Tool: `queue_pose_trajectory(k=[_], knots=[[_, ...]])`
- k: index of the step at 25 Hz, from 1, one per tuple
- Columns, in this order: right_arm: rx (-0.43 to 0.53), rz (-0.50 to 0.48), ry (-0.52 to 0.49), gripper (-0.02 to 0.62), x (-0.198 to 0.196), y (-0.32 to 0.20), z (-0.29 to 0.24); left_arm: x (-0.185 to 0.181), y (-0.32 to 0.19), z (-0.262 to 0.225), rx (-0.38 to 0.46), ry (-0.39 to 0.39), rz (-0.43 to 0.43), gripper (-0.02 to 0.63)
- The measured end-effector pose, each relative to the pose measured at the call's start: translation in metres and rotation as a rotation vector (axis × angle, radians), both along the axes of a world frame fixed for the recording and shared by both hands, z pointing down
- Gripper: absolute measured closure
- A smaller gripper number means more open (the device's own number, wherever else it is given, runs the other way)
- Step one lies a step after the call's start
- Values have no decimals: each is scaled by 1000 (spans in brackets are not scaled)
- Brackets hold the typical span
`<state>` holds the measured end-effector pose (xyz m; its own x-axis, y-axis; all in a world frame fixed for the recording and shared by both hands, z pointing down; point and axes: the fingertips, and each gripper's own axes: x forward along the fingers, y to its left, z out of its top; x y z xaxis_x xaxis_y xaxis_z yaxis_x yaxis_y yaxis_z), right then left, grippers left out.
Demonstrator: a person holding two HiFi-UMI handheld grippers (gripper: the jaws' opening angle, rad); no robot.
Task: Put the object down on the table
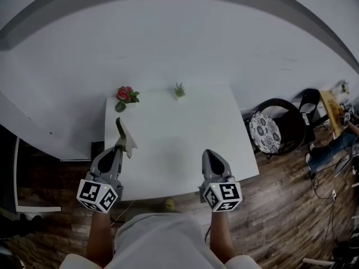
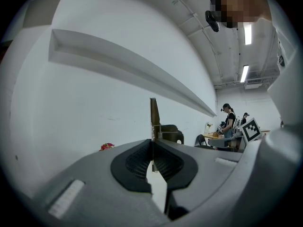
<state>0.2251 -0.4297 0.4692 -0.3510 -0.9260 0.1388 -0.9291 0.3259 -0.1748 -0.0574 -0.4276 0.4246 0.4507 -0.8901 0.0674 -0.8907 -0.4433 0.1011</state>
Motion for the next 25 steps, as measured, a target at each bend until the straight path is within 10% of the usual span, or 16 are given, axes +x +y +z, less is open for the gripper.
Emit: queue_pose_trajectory(k=[17, 25], knots=[[24, -48, -4, 592, -3, -31, -1, 1, -29, 10, -11, -40, -43, 595], [10, -44, -4, 592, 1, -42, 5, 10, -54, 46, -69, -229, -14, 595]])
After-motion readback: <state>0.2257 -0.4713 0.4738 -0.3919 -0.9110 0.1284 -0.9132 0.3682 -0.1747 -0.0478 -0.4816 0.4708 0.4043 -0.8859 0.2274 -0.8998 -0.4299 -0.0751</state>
